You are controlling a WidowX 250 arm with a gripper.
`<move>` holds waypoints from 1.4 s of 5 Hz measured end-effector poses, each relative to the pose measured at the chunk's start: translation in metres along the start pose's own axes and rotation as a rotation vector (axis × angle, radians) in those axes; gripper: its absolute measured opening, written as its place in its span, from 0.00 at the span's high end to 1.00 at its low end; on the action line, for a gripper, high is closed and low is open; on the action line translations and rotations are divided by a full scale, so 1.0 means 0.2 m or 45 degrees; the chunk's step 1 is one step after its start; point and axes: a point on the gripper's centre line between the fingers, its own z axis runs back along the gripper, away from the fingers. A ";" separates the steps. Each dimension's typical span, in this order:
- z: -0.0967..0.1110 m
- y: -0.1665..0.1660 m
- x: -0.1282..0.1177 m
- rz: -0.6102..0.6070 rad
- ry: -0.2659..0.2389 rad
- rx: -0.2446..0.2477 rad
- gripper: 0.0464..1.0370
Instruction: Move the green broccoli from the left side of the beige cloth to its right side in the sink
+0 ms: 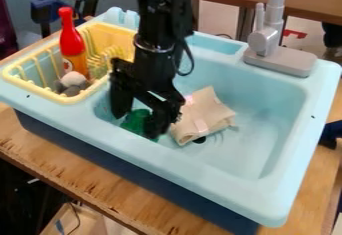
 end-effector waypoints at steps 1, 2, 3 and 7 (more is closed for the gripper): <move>0.01 -0.02 0.01 -0.003 -0.008 -0.016 0.37; 0.04 -0.03 0.01 -0.015 0.006 -0.049 0.63; 0.13 -0.04 0.00 -0.032 -0.022 -0.082 0.67; 0.42 -0.36 0.03 -0.273 -0.296 -0.192 0.67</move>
